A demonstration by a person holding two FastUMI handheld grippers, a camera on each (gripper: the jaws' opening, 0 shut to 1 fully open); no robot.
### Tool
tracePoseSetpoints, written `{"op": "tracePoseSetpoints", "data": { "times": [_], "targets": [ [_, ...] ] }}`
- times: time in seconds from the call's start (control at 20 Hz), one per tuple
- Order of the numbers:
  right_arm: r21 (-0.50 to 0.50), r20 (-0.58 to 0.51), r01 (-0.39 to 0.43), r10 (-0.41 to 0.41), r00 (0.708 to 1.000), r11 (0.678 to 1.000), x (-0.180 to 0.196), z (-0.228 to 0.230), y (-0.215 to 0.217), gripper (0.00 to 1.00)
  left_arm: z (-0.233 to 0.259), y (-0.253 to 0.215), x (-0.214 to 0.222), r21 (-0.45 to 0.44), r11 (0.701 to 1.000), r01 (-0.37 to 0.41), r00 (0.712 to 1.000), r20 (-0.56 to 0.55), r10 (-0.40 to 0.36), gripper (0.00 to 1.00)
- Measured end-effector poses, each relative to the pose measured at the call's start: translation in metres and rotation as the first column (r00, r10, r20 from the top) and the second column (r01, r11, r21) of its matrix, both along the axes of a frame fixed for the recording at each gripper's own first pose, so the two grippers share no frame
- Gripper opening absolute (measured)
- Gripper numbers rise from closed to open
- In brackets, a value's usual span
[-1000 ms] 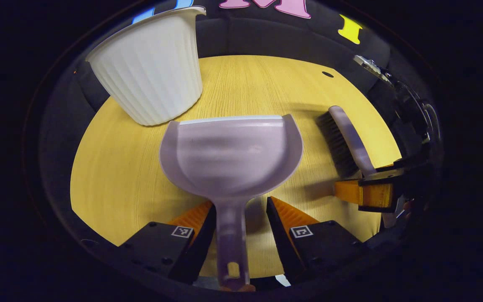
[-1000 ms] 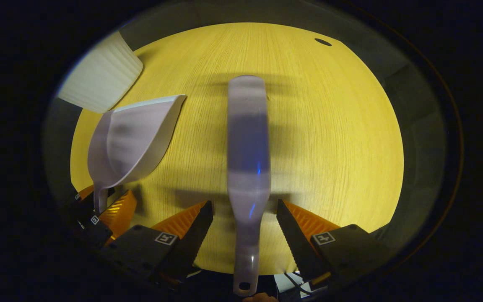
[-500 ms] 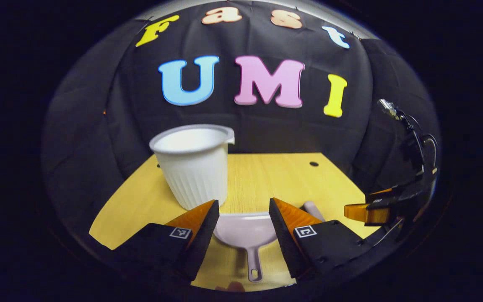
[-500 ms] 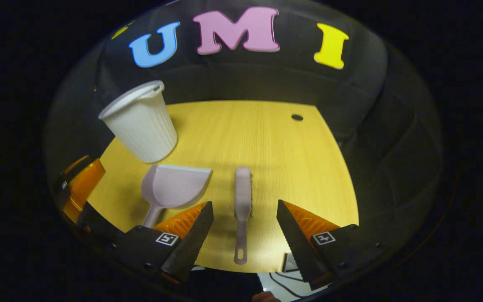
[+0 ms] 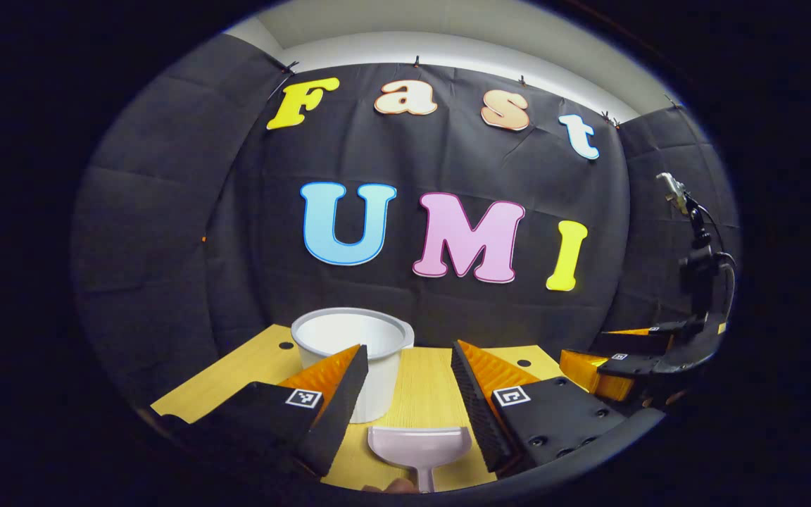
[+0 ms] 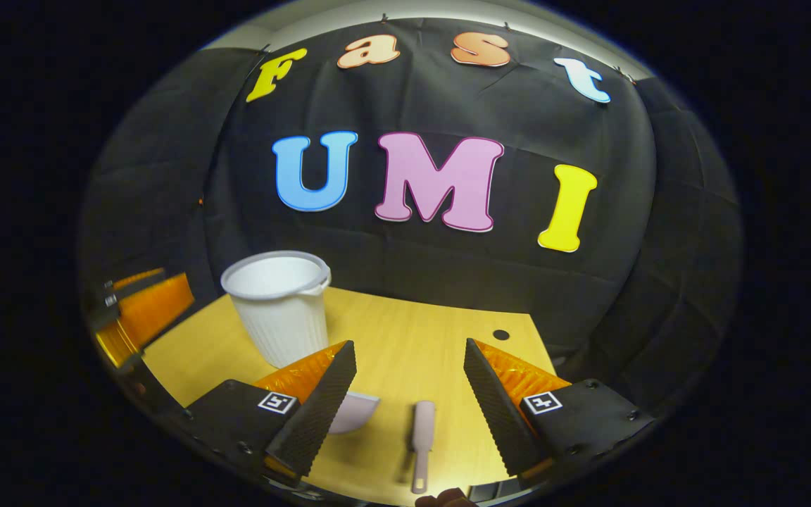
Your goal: Pick up the small broom and dustpan from the desktop, sweep the trash into the dustpan with the broom, and then empty the trash into the garbage bin.
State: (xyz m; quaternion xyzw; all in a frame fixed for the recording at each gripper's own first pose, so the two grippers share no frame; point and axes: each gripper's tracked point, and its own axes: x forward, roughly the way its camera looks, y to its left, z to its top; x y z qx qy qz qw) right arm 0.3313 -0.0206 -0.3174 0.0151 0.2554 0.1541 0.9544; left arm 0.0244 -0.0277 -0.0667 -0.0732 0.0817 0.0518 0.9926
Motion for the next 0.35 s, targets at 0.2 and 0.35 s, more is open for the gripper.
{"op": "tracePoseSetpoints", "data": {
  "times": [0.2,0.35],
  "targets": [
    [-0.043,0.014,0.029,-0.028,1.0,0.999,0.0034,0.0016,-0.0057,0.99,0.0038,0.0012,0.0016,0.017,1.0,0.003,1.0,0.011,-0.003,0.7],
    [-0.034,0.035,0.041,-0.04,0.999,0.999,0.0052,0.0093,-0.005,0.94,0.004,0.0025,0.0024,0.044,0.999,0.004,1.0,0.001,-0.004,0.7]
  ]
}}
